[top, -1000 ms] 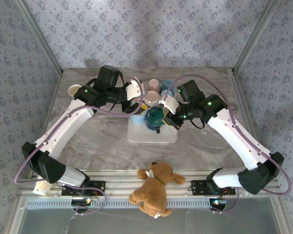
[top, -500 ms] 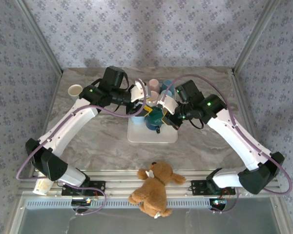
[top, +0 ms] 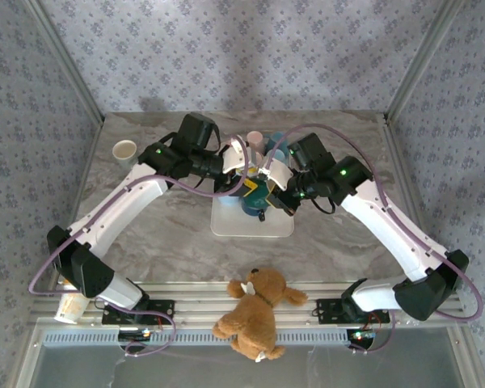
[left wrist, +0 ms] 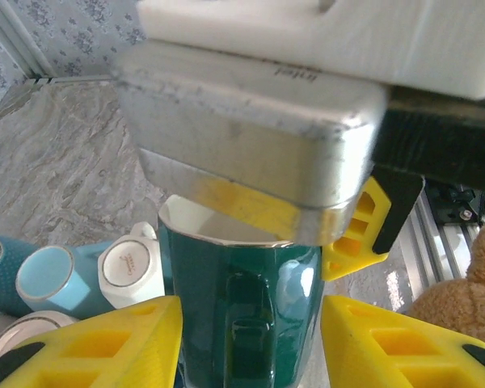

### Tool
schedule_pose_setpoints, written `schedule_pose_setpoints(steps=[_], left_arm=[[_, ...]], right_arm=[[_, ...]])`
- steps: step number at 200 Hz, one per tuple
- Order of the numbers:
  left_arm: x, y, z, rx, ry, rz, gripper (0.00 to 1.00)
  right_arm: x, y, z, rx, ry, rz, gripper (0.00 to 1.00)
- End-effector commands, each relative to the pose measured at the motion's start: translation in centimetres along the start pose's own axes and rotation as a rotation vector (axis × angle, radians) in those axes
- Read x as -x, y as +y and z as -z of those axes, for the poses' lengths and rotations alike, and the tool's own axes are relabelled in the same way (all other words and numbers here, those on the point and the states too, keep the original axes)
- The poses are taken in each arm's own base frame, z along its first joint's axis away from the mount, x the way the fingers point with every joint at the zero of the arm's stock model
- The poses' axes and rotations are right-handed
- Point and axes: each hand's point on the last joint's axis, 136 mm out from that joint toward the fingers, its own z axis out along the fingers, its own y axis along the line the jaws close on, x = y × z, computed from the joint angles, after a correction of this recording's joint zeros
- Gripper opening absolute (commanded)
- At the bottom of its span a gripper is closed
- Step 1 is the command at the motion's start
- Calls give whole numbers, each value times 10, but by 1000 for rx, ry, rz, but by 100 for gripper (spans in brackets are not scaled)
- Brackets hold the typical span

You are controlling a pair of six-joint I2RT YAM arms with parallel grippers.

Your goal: Turn the mug right side up

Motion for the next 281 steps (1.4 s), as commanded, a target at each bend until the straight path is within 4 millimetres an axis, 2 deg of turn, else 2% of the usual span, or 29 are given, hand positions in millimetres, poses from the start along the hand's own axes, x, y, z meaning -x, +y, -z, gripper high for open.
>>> schedule_pose_setpoints(steps=[1,82,137,197,227,249,260,272,281], left_arm=[[2,-7,-3,-41,-5,14,47],[-4,-7,-11,-51,6,52,45],[-3,-7,-12,-51,4,51,36],[-13,-4,-14,-32,40,52,20],[-13,-2,-15,-28,40,49,0],[-11,-1,-15,-22,35,58,0],[-4,4,-15,-2,8,49,0],[0,8,-13,13,-13,52,0],[4,12,-11,26,-32,58,0]], right_arm=[[31,-4,18,-44,-110,31,0],[40,1,21,-19,-163,28,0],[41,2,20,-8,-164,21,0],[42,4,20,0,-167,22,0],[42,5,19,8,-170,18,0],[42,3,17,3,-172,14,0],[42,1,16,-6,-176,8,12],[41,-1,16,-17,-185,5,38],[41,-1,17,-23,-196,2,53]])
